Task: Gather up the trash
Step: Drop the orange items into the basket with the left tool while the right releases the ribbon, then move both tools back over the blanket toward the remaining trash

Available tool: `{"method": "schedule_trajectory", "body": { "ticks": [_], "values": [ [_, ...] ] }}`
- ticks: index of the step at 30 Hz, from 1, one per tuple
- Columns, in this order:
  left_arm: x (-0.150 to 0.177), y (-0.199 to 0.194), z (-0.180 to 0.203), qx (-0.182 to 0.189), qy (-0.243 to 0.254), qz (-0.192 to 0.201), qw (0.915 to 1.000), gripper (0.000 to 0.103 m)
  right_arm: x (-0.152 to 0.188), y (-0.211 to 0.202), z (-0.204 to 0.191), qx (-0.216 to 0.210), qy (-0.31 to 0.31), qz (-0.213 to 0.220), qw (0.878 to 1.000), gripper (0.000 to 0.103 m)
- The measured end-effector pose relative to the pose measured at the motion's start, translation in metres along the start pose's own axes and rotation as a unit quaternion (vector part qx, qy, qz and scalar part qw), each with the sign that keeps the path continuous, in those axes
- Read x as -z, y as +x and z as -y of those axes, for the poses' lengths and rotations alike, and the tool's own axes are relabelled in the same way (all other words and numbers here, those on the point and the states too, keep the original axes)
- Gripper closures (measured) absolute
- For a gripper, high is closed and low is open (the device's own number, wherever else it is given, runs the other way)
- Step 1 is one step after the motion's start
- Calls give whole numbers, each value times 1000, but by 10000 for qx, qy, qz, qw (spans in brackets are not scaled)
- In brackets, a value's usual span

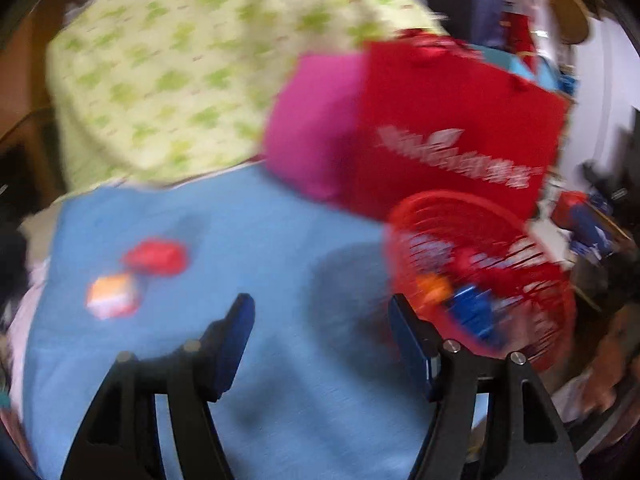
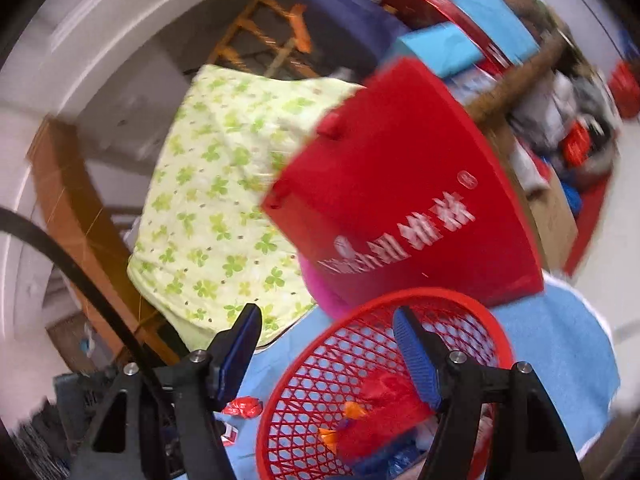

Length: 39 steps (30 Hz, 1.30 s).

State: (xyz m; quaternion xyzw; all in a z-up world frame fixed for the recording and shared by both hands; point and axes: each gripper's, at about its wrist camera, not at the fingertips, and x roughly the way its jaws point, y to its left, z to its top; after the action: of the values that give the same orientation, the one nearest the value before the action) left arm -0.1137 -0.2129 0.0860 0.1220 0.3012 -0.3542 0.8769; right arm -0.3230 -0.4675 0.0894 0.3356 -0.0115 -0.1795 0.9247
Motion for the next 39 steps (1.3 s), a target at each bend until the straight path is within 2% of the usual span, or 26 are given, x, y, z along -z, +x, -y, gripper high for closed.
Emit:
{"method": "schedule_trajectory", "body": {
  "ticks": [4,6,10,14,18,24,29,39],
  "values": [
    [36,-6,-60,-860,-338,-171,9956,33,13,-5,-36,-375,-710,133,9967,31],
    [56,-9,-94,-1273,-544,-301,9899,33,22,-6,-55,-653,-980,138,9929,31],
    [80,-14,-143,-1780,-931,-422,9787,33,41,-5,-89,-1147,-1383,60,9837,31],
    [96,-16,-174,-2143,-1211,-406,9684,33,71,6,-127,-1540,-1790,-268,9713,31],
    [108,-5,-186,-2255,-1325,-526,9638,33,106,29,-157,-1737,-1998,-977,9593,31],
    [106,1,-195,-2256,-1348,-526,9634,33,149,60,-179,-1566,-2235,-1769,9456,31],
    [105,6,-209,-2163,-1498,-566,9631,33,177,81,-178,-1313,-2331,-2124,9398,31],
    [88,46,-241,-2423,-1434,-588,9577,33,208,169,-187,-1030,-2102,-2814,9306,31]
  ]
}}
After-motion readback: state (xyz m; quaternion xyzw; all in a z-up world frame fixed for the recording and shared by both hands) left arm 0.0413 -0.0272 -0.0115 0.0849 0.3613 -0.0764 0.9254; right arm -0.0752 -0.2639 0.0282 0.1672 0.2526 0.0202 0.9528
